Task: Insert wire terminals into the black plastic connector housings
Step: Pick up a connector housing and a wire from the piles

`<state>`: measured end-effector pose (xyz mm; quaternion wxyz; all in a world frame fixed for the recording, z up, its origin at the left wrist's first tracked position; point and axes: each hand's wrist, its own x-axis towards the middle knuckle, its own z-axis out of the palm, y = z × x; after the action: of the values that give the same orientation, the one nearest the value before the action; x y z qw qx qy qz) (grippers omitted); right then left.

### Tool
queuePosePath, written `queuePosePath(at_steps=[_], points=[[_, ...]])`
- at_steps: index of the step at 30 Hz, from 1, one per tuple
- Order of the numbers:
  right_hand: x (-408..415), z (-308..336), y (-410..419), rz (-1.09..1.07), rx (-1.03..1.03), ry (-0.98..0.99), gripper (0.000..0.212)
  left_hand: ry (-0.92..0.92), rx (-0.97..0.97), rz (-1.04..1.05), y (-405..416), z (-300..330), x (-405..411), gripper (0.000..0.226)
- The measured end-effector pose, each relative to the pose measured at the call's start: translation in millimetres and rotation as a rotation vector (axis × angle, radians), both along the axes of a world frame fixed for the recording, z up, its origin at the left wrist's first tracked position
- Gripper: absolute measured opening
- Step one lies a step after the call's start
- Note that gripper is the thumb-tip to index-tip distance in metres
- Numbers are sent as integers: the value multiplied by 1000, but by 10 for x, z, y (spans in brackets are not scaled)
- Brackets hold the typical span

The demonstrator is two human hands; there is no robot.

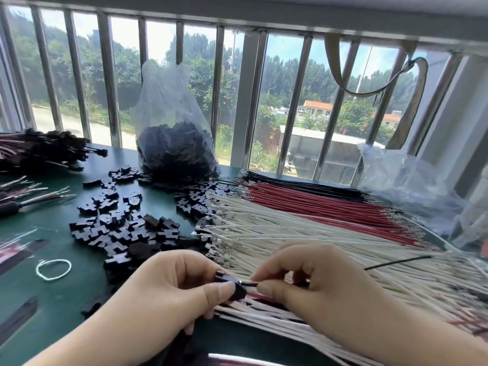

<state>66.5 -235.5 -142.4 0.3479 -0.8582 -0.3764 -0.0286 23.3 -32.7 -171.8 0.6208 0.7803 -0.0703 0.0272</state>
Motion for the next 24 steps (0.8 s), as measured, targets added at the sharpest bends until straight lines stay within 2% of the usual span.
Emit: queuePosePath(at_steps=[6, 8, 10, 16, 17, 19, 21, 23, 24], points=[[-8, -165, 62, 11, 5, -166, 15, -17, 9, 24, -57, -28, -16, 25], [-19, -178, 79, 25, 13, -178, 13, -26, 15, 9, -58, -37, -12, 20], [-15, -142, 79, 20, 47, -168, 10, -48, -2, -4, -48, -27, -2, 26], [37, -31, 73, -18, 72, -134, 7, -87, -158, 94, -3, -9, 16, 32], [39, -21, 63, -3, 65, -91, 8, -82, -146, 74, 15, -11, 5, 38], [34, 56, 1, 97, 62, 116, 8, -77, -111, -25, 46, 7, -57, 56], [16, 211, -108, 241, 43, 357, 9, -146, -108, -79, 83, 44, -111, 58], [-5, 340, -217, 366, -54, 525, 3, -269, -224, 81, 158, 60, -103, 58], [-14, 352, -252, 402, -115, 528, 5, -331, -307, 218, 210, 56, -100, 57]])
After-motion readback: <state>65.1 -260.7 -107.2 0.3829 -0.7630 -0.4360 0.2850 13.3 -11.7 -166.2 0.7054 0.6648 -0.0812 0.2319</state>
